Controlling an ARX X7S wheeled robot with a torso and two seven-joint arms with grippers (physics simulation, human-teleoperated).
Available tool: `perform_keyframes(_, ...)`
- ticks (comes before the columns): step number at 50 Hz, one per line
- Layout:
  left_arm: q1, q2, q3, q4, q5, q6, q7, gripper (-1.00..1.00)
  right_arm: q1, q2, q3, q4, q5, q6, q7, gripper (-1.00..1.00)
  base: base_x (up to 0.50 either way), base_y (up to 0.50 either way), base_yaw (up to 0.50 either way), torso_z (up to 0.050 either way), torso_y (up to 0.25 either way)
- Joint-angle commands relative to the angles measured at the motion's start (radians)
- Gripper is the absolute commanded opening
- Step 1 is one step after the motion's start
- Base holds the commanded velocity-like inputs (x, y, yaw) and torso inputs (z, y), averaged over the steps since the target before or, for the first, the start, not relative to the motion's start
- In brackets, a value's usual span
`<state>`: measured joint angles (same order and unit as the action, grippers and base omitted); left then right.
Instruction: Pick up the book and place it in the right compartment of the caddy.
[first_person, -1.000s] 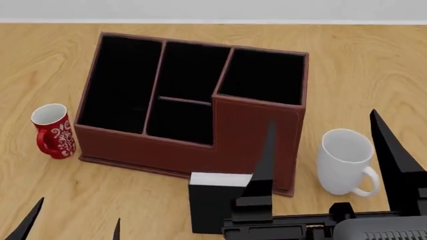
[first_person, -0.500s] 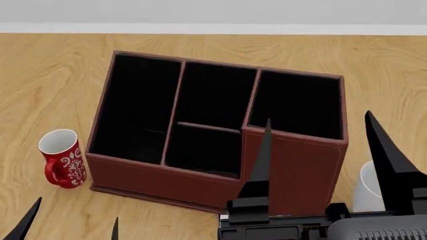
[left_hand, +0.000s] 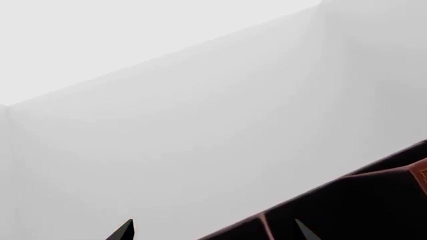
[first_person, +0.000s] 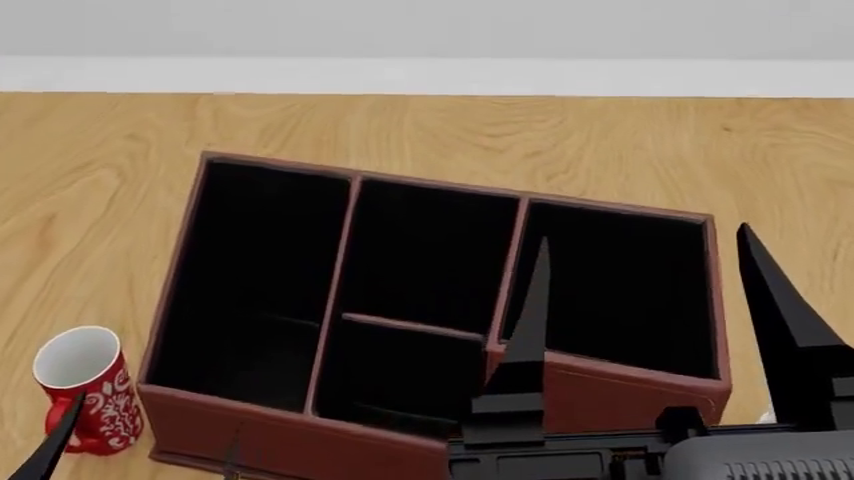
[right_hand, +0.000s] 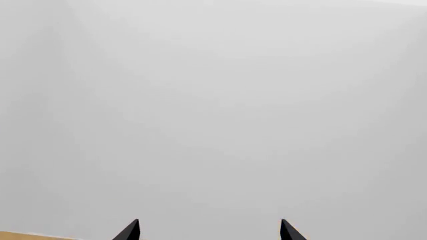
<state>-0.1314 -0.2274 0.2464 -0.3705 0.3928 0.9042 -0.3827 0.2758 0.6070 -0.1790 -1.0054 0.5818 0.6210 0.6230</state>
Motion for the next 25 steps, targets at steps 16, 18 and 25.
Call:
perform_keyframes(16, -0.006, -0.014, 0.021, 0.001, 0.009, -0.001, -0.031, 1.00, 0.069, 0.053, 0.040, -0.028, 0.137, 0.033, 0.040, 1.00, 0.12, 0.00, 0.00, 0.000, 0.001)
perform_keyframes(18, -0.006, -0.015, 0.021, 0.001, 0.014, 0.001, -0.037, 1.00, 0.125, 0.089, 0.048, -0.038, 0.202, 0.056, 0.054, 1.00, 0.00, 0.00, 0.00, 0.000, 0.000)
perform_keyframes(25, -0.016, -0.021, 0.035, -0.018, 0.003, 0.036, -0.051, 1.00, 0.394, 0.232, 0.059, -0.013, 0.582, 0.103, 0.070, 1.00, 0.00, 0.00, 0.00, 0.000, 0.000)
